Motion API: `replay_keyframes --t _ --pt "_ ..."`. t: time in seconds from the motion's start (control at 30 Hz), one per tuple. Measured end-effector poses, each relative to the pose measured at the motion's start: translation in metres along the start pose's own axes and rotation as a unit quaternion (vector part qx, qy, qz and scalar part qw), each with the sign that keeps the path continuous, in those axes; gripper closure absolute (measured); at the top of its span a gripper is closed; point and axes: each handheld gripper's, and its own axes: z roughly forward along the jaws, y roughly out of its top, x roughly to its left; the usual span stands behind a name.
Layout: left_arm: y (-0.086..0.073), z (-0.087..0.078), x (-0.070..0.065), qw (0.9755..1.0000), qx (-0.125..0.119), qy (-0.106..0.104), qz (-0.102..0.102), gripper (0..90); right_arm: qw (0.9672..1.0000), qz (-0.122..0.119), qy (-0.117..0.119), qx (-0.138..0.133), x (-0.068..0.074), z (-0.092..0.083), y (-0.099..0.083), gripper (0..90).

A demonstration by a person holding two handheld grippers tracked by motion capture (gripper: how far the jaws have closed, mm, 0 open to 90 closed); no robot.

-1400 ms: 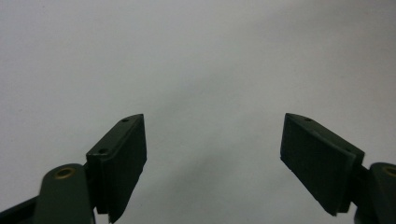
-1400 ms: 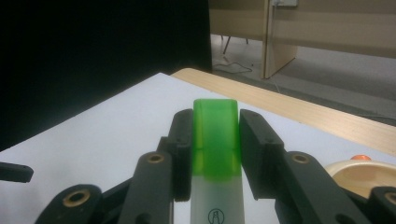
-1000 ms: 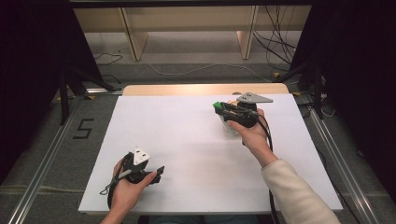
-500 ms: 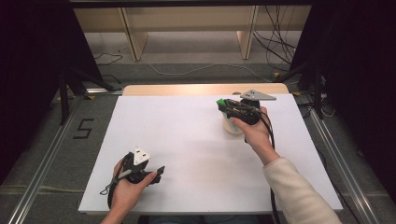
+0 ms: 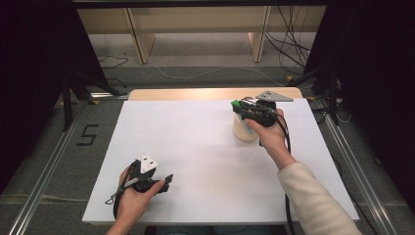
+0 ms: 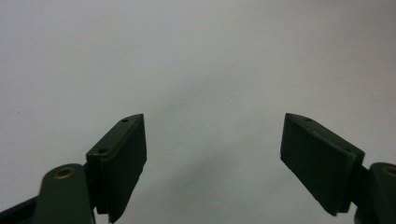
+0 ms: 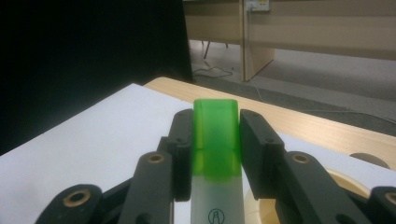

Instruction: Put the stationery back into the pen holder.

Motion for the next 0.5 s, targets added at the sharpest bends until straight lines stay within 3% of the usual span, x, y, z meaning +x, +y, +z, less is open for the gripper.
replay_keyframes --t 0.5 --pt "0.000 0.000 -0.001 1.0000 0.000 -0.002 -0.002 22.7 0.9998 0.007 -0.017 0.003 -0.015 0.004 0.008 67.4"
